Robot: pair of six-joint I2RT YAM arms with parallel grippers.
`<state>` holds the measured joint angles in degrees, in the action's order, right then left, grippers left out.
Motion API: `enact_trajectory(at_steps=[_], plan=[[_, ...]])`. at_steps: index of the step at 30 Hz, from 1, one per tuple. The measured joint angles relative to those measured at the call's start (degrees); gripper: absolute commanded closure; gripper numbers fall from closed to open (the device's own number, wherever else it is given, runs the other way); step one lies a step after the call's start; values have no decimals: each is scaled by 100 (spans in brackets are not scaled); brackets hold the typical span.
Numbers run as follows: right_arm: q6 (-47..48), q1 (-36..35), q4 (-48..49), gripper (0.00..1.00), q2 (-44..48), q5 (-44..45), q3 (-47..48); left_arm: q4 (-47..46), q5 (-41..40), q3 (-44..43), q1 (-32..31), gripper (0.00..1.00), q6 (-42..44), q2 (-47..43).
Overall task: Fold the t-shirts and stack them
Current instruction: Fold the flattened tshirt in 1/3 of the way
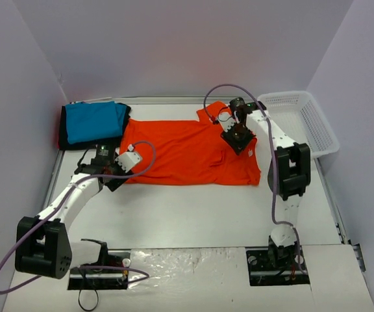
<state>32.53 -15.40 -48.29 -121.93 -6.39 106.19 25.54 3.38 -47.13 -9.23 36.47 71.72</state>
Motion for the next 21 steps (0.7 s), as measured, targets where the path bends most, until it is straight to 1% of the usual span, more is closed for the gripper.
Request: enact_trajectory(at_steps=[2,5,8,10,17,21], plan=[[-17,4,-24,67,535,0,-522,-13,-7,170,0,44,127,-61],[-55,7,35,71,1335,-7,-1084,-101,-39,420,-2,44,264,46],[-83,11,76,71,1978,-4,-1506,-286,-68,612,-2,44,354,284],[-87,11,92,71,2236,-2,-1753,-426,-109,678,-7,44,385,485],[-87,118,101,70,2345,-7,-2249,-1008,-267,671,-7,45,393,933],[-90,151,129,70,2339,-4,-2291,-1108,-275,520,-7,56,369,1150]])
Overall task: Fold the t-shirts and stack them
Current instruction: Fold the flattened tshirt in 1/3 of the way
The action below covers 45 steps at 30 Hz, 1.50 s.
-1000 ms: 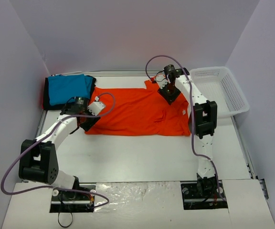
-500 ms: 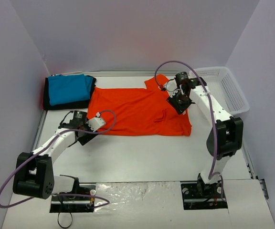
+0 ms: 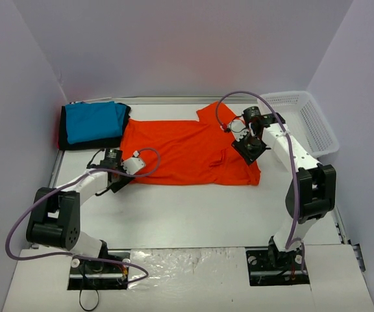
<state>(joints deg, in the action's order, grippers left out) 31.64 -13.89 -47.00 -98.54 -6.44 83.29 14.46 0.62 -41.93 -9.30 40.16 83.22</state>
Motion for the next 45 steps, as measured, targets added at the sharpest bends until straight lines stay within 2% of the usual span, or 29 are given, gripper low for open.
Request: enact_trajectory(at_steps=[3,5,12,14,15,16,20,24,36,45], plan=[[-9,11,33,70,-48,2,0,-2,120,-144,0,71,-11,157],[-15,24,50,70,-107,2,0,20,192,-238,0,76,-22,275],[-26,42,87,70,-175,2,-4,37,306,-402,-7,77,15,492],[-35,44,107,70,-175,2,-20,39,341,-413,-7,96,9,509],[-39,46,107,70,-175,2,-28,37,387,-413,-7,98,15,533],[-46,48,109,69,-175,2,-37,39,400,-422,-7,98,39,553],[-61,48,109,57,-175,-7,-129,37,435,-428,-7,98,61,562],[-13,48,9,54,-162,-118,-302,50,461,-428,-4,98,57,544],[173,184,-39,53,-393,-238,-1110,352,584,-417,-4,98,-17,293],[330,483,107,54,-756,-236,-1209,426,601,-227,-7,97,-116,17]])
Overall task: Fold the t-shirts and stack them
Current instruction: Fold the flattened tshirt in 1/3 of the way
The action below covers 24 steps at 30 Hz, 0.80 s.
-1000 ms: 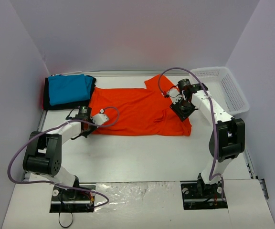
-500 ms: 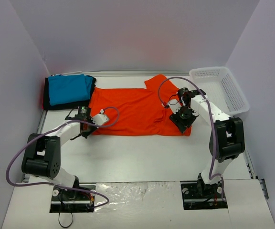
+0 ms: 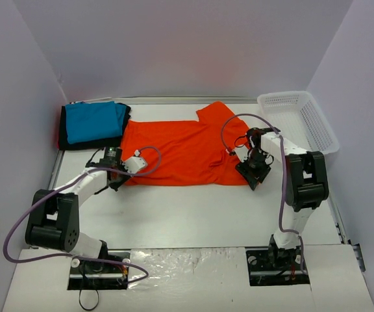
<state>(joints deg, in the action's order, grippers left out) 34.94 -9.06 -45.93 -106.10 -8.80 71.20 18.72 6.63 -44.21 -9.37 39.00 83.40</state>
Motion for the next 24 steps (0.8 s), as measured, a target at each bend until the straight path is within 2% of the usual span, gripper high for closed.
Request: enact_trajectory(at_steps=[3,6,7,8,16,24], plan=[[33,83,81,57,-76,0,0,31,0,0,2,97,-26,-98],[94,116,186,78,-188,4,0,59,2,-2,0,98,-55,-125],[98,116,219,91,-219,7,0,70,4,-2,0,98,-68,-125],[114,120,249,99,-243,17,0,83,9,-2,2,98,-81,-125],[142,210,391,100,-240,48,-111,210,63,-33,0,98,-166,-125],[310,693,249,100,232,105,-160,557,61,-232,9,98,-151,-516]])
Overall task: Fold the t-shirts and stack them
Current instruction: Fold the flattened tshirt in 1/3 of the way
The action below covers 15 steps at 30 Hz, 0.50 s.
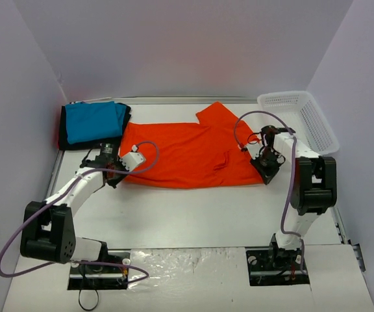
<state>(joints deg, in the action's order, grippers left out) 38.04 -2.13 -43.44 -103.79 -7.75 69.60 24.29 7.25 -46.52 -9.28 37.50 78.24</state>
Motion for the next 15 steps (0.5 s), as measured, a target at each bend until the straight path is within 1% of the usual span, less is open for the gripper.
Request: enact_trajectory(at_steps=[5,11,15], plan=[[103,175,-146,100,407,-28,63,142,0,-247,9,98,20,-352],[210,179,-278,100,726,-74,24,365,-24,-247,22,98,116,-610],[299,313,-400,100,946,-96,-122,474,-26,-203,33,98,144,-837]])
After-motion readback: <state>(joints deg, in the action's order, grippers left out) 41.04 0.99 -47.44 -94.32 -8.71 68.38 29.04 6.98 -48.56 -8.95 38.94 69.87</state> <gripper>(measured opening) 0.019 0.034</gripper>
